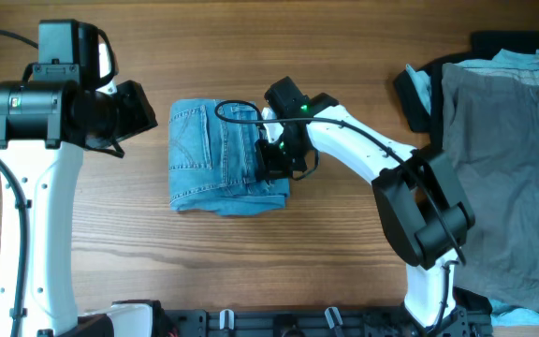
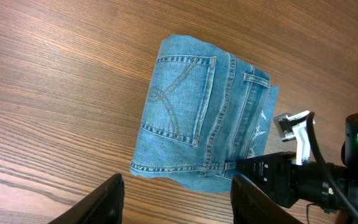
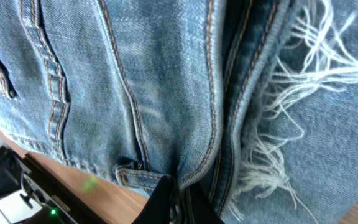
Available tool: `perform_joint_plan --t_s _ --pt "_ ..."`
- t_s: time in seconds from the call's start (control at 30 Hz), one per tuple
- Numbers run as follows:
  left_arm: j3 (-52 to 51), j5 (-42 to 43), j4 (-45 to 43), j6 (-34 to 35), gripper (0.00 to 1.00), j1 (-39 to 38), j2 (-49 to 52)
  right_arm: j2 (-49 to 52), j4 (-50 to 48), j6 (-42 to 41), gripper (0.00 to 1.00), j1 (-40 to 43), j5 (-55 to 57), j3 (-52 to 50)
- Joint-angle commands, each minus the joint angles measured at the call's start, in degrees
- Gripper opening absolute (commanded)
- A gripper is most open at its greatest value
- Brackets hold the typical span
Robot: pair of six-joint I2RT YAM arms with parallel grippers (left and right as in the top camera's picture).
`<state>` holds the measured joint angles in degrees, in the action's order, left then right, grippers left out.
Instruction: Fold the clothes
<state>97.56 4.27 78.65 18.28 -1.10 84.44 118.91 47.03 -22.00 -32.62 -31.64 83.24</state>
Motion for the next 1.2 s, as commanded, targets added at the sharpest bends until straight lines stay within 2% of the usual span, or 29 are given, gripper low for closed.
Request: perform_joint_plan --t_s 0.0,0.13,0.27,0.3,0.33,0.37,0.4,0.43,0.47,0.53,0.57,0.6,0.63,0.7,0.73,0.77,0.9,0.97,1.03,1.1,1.17 --pt "-0.5 -0.76 0.07 -1.4 0.54 0.26 0.5 -4.94 2.84 2.67 0.04 0.63 1.22 2.91" --pt "-3.5 -0.74 -0.85 -1.38 0.55 0.26 0.9 -12.9 11.47 0.74 0.04 0.61 6.97 3.21" --pt "-8.39 -0.7 -2.67 -1.36 0.55 0.22 1.42 -14.99 17.9 -1.4 0.04 0.61 9.01 3.04" --pt "-9.94 -0.39 -3.15 -1.36 0.56 0.22 1.66 -14.86 18.25 -3.04 0.08 0.61 10.23 2.19" --pt "-11.39 0.46 -3.69 -1.38 0.55 0.22 1.9 -14.86 18.18 -4.46 0.25 0.61 11.61 1.2" --pt "-12.41 1.44 -4.07 -1.38 0.55 0.22 2.03 -14.78 18.03 -5.64 0.52 0.61 13.49 0.02" --pt "-13.42 2.93 -4.39 -1.4 0.55 0.22 2.25 -14.71 17.92 -5.73 0.7 0.74 15.04 -0.74" --pt "-14.21 4.52 -4.76 -1.42 0.55 0.2 2.38 -14.67 18.12 -6.73 0.78 1.29 17.59 -1.14" --pt "-14.97 6.19 -5.25 -1.44 0.54 0.11 2.49 -14.69 18.14 -6.69 0.78 2.05 18.69 -1.05" --pt "-15.91 6.82 -6.49 -1.64 0.43 -0.61 2.58 -15.06 17.29 -6.49 0.7 3.8 19.17 -0.37" --pt "-16.39 6.8 -7.61 -1.88 0.3 -1.25 2.58 -15.45 15.96 -6.19 0.64 4.94 18.91 0.13" --pt "-17.11 6.82 -9.14 -1.84 0.15 -1.95 2.58 -15.91 13.57 -3.89 0.47 5.81 17.11 0.35" --pt "-17.86 6.84 -10.58 -1.81 0.07 -2.6 2.58 -16.17 10.93 -0.48 0.36 6.27 13.94 0.35" --pt "-20.44 7.37 -14.25 -1.79 0.04 -4.31 2.58 -16.15 5.81 6.16 0.24 6.45 4.76 0.33" --pt "-21.97 8.33 -16.09 -1.79 0.04 -5.07 2.58 -15.87 4.68 6.58 0.14 6.34 2.56 0.28" --pt "-24.15 9.97 -18.58 -1.77 0.04 -5.88 2.58 -15.54 4.11 6.51 0.1 6.01 1.42 0.26" --pt "-35.67 13.07 -31.3 -1.11 0.04 -8.46 2.64 -11.72 3.65 -0.52 0.07 3.1 1.14 -1.66" --pt "-44.5 13.09 -42.21 -0.68 0.04 -8.81 2.8 -8.11 3.37 -9.53 0.07 1.29 1.75 -5.18" --pt "-51.41 13.05 -51.21 0.17 0.05 -8.74 3.23 -4.57 1.53 -14.34 0.1 0.42 1.03 -9.11" --pt "-55.43 13.0 -56.83 0.17 0.16 -8.74 3.87 -1.75 -0.61 -15.78 0.12 0.33 -1.77 -12.48" --pt "-57.24 12.74 -59.41 0.17 0.17 -8.74 4.55 0.28 -2.23 -16.61 0.12 0.42 -4.85 -14.71"
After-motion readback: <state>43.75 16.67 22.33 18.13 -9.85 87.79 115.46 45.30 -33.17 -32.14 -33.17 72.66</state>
